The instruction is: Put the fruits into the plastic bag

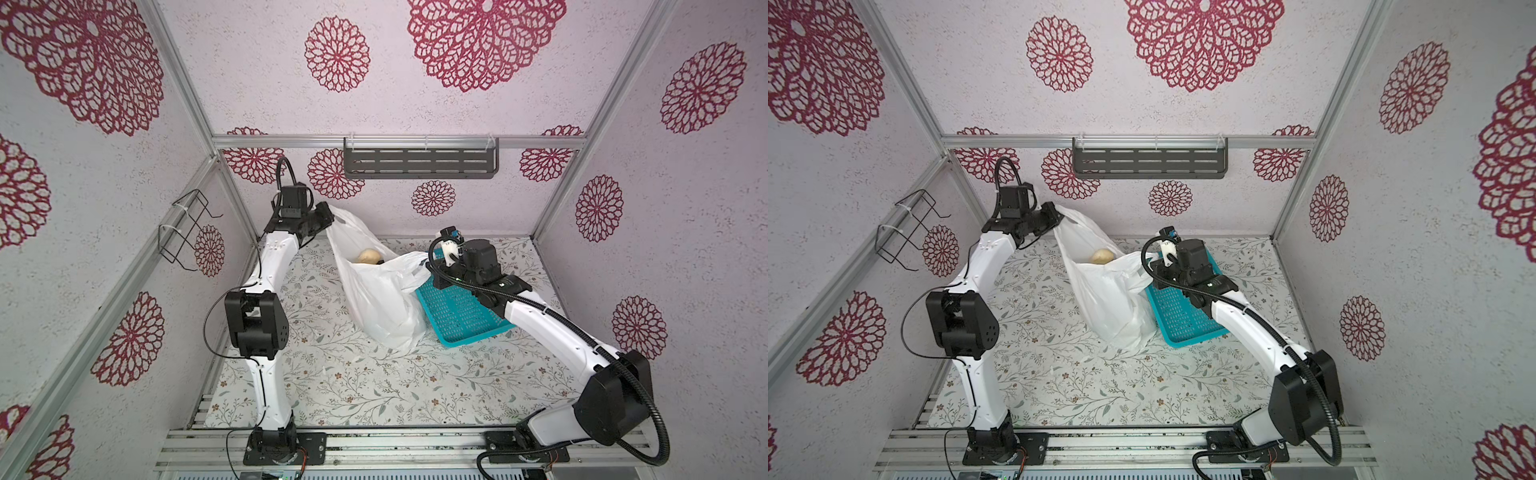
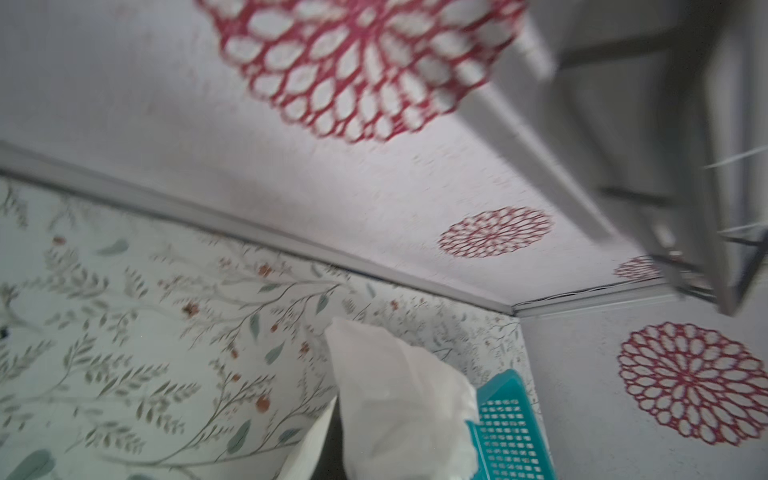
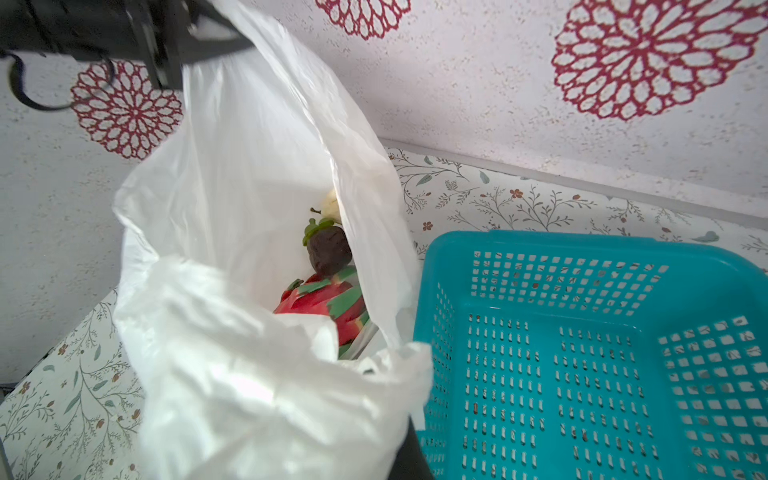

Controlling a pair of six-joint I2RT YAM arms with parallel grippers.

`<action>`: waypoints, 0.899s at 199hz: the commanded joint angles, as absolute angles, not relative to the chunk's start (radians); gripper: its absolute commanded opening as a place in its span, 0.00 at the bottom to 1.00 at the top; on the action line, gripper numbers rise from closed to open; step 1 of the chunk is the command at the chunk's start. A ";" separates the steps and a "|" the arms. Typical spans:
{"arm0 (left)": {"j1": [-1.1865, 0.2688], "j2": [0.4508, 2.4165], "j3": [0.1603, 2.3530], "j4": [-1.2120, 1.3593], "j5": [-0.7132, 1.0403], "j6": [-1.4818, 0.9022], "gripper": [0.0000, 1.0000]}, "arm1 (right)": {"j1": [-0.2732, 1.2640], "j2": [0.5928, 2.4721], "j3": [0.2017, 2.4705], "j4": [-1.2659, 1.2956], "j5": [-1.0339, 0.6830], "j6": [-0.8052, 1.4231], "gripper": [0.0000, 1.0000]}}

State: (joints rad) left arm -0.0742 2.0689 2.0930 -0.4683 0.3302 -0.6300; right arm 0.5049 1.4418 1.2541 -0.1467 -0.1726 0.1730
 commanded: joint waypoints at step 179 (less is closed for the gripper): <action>-0.512 1.693 1.447 -0.363 0.470 -0.548 0.00 | 0.492 1.539 1.335 -0.085 -0.118 0.265 0.00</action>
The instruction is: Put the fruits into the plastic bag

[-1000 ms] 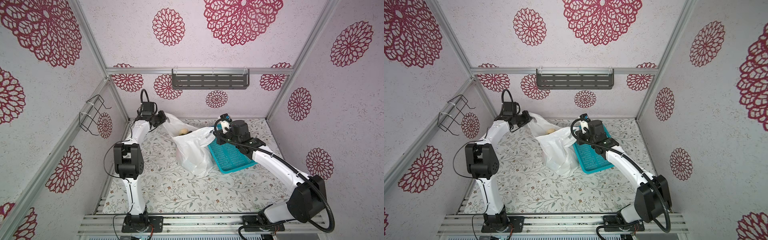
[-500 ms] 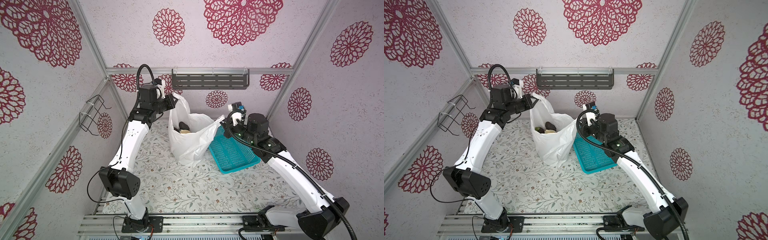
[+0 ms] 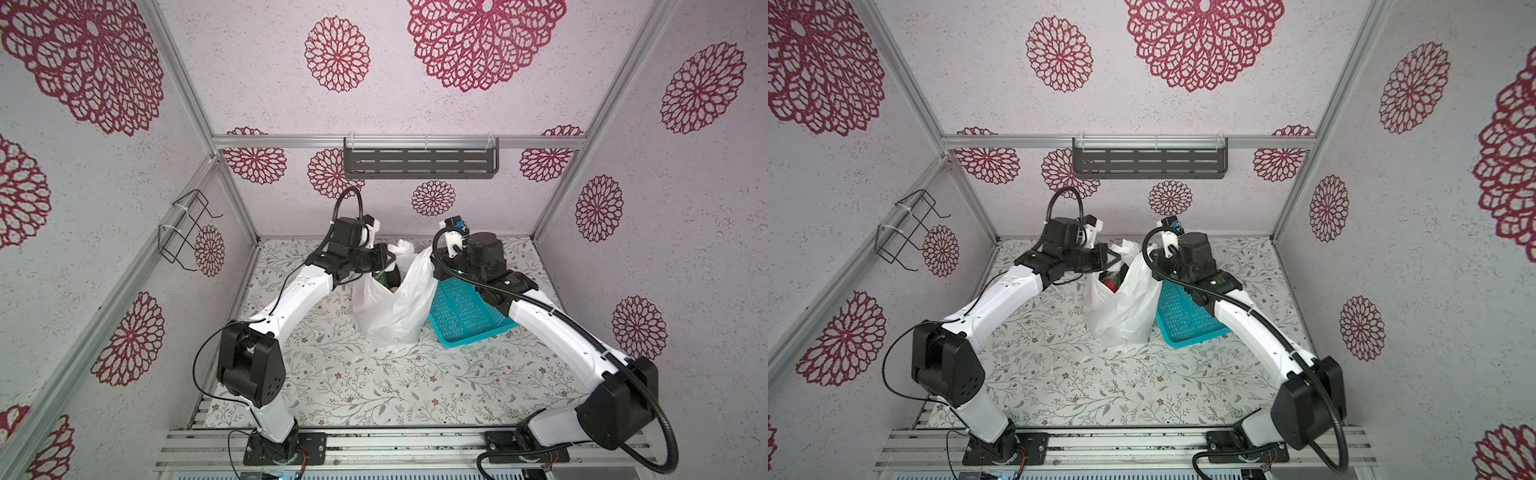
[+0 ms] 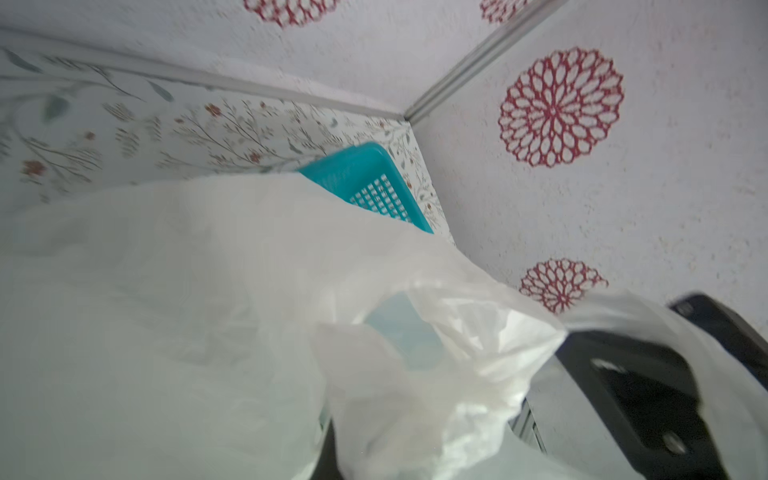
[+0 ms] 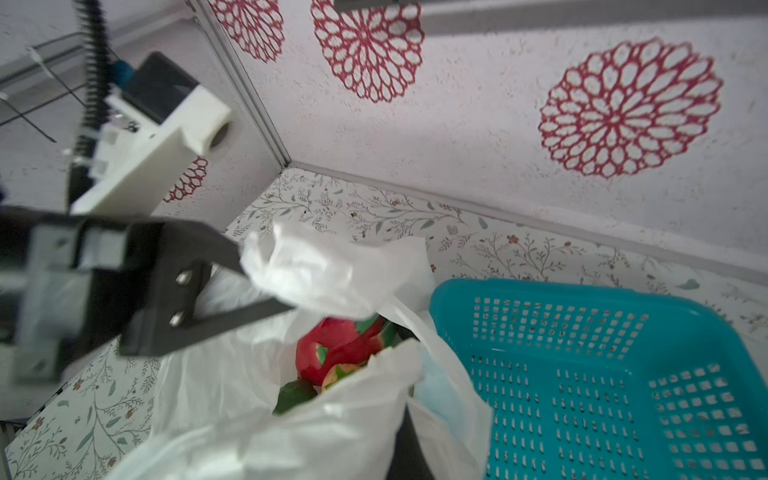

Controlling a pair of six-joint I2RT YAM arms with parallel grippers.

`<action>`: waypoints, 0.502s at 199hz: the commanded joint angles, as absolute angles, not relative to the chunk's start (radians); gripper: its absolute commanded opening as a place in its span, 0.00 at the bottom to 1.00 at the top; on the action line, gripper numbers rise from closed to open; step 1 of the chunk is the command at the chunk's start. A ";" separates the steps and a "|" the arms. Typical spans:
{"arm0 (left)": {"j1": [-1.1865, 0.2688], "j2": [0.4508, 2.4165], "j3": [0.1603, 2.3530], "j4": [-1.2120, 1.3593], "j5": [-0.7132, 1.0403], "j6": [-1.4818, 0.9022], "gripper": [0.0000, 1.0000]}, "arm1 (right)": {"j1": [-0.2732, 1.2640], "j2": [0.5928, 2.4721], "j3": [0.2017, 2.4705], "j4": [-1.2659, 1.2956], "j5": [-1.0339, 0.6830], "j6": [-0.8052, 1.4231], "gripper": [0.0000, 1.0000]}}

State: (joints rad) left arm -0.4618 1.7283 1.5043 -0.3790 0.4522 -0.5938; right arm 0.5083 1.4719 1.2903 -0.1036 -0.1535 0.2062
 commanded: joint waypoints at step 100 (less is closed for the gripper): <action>-0.577 1.458 1.249 -0.272 0.272 -0.507 0.44 | 0.390 1.661 1.374 -0.075 -0.202 0.404 0.20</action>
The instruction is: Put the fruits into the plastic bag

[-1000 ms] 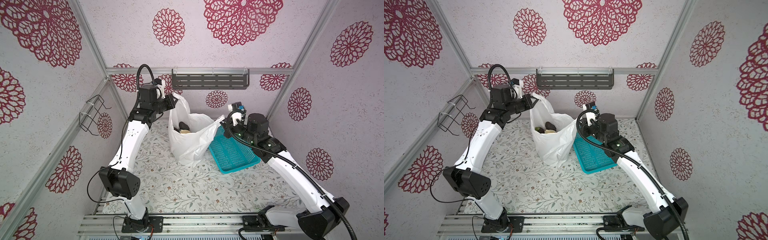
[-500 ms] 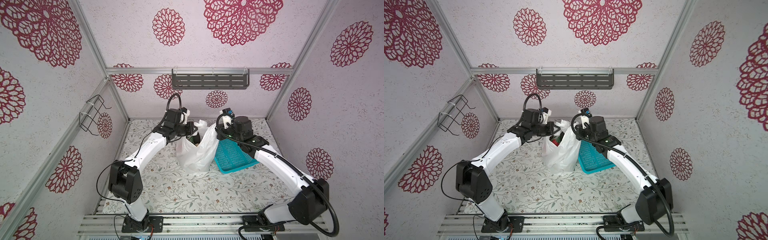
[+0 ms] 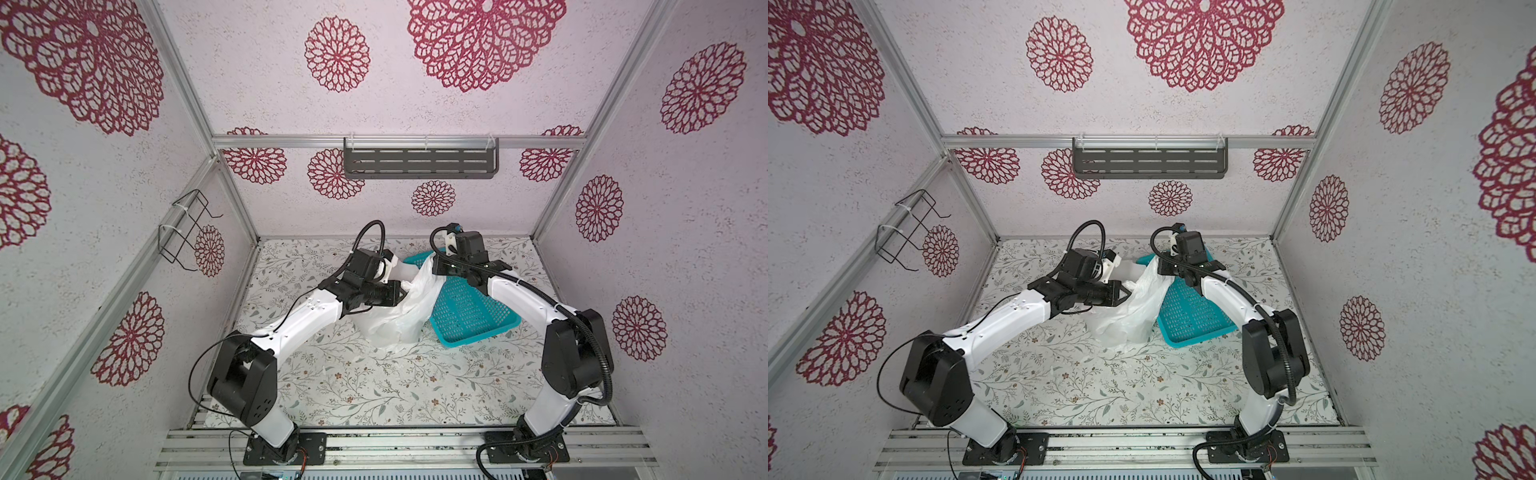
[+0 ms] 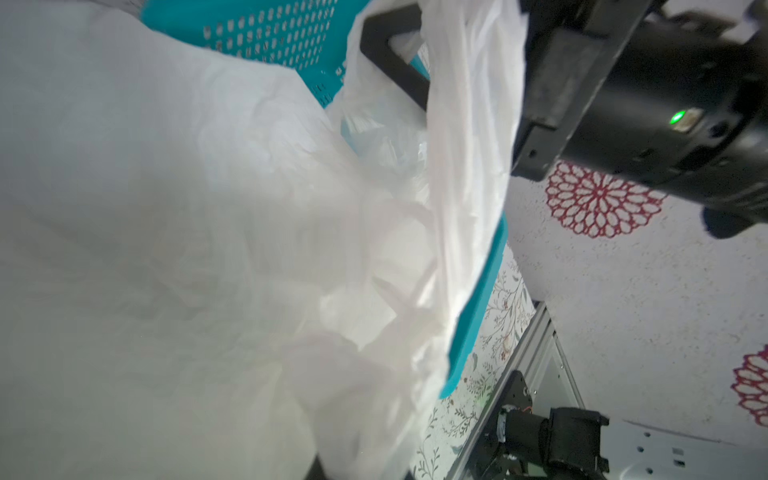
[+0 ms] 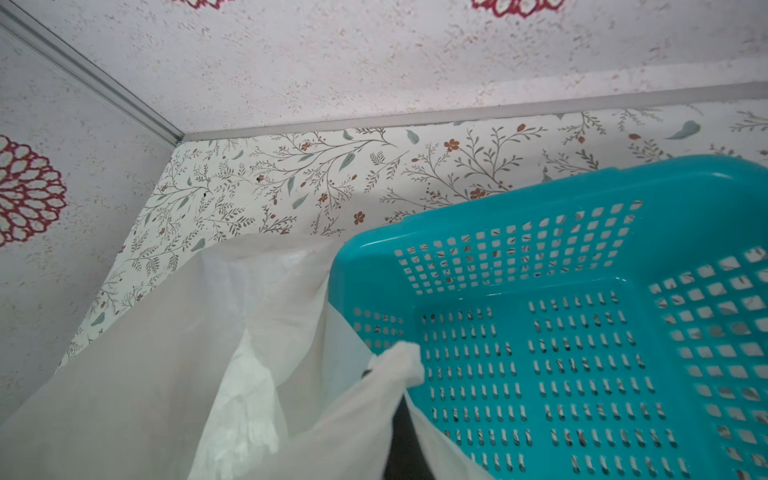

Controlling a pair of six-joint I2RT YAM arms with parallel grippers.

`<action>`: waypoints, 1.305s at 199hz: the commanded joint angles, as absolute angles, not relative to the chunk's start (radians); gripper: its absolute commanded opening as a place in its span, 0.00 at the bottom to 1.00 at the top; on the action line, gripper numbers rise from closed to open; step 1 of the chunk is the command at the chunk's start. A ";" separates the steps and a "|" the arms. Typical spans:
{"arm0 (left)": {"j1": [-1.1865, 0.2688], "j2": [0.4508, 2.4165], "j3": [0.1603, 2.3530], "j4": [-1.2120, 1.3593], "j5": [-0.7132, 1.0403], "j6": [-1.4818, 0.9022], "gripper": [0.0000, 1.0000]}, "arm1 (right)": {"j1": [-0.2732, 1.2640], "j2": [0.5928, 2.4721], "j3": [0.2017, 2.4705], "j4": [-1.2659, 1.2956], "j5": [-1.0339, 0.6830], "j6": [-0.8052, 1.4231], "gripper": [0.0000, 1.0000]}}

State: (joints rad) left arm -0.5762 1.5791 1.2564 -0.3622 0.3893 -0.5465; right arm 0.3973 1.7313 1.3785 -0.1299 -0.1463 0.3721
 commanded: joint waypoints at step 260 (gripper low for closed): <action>-0.005 1.111 0.573 -0.164 -0.929 -0.578 0.97 | 0.303 1.121 0.259 0.895 0.836 -0.001 0.99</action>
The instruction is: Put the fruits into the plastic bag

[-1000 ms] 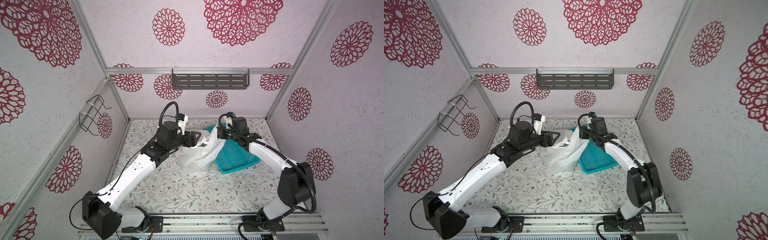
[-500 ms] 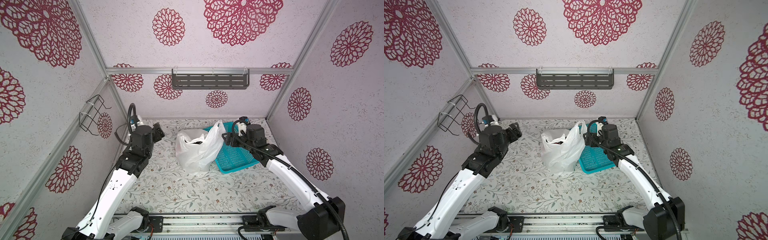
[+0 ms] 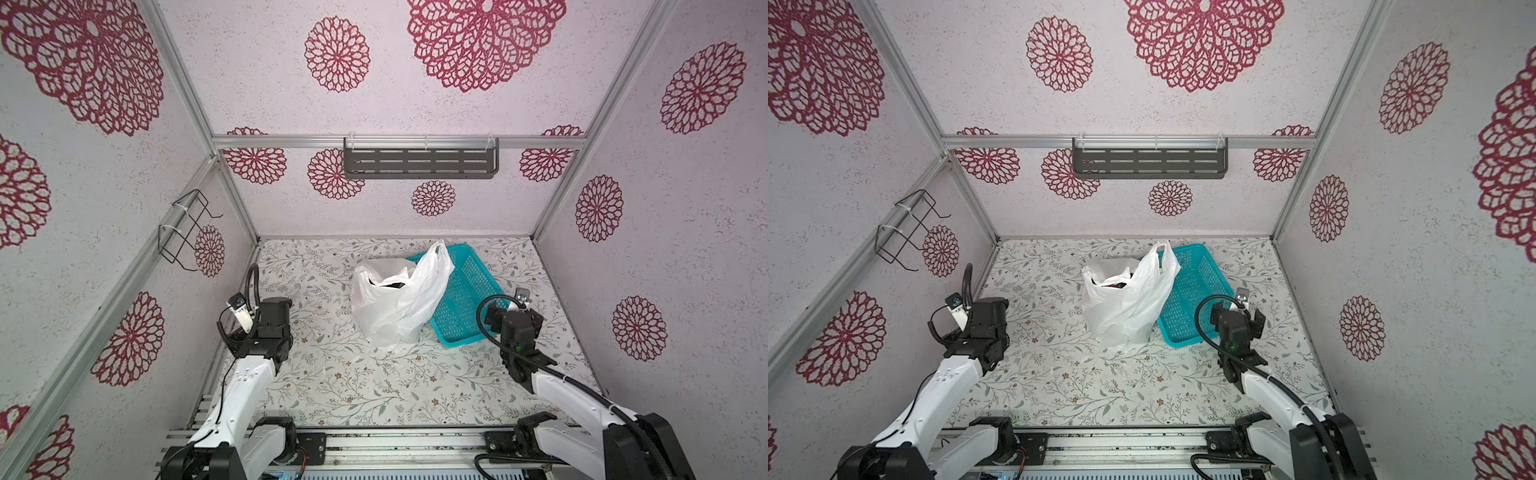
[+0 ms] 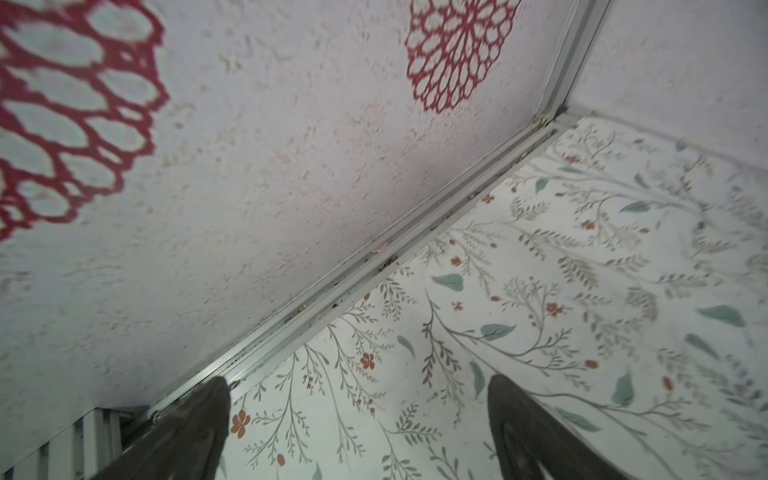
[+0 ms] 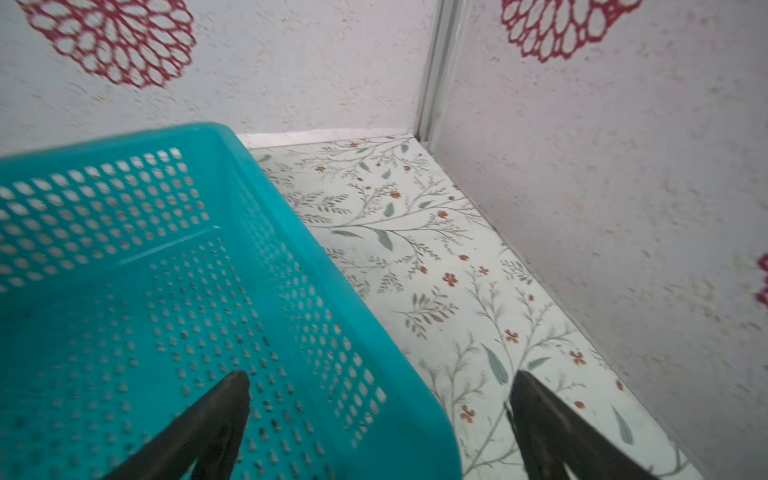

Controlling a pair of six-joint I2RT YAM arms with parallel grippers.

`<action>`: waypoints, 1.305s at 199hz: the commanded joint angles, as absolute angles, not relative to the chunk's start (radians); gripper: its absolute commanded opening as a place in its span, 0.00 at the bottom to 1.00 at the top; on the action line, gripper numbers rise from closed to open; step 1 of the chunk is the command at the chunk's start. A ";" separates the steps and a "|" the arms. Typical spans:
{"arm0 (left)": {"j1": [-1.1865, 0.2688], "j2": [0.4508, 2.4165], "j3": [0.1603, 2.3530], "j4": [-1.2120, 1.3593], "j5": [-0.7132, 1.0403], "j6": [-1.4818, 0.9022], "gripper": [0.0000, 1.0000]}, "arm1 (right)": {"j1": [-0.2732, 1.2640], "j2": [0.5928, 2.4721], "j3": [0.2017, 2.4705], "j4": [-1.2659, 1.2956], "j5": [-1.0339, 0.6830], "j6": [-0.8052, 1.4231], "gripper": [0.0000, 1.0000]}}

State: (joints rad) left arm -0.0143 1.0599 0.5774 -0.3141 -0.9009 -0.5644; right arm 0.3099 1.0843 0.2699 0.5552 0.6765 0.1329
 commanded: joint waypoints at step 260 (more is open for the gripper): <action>0.087 1.558 0.414 0.903 -0.402 -0.167 0.98 | 0.015 1.536 0.260 1.187 0.123 0.004 0.99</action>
State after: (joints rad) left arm 0.0841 1.5570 0.4030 0.8619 -0.4183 -0.1947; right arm 0.0101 1.5146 0.2577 1.2816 0.1551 -0.0006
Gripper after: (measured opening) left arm 0.975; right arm 0.989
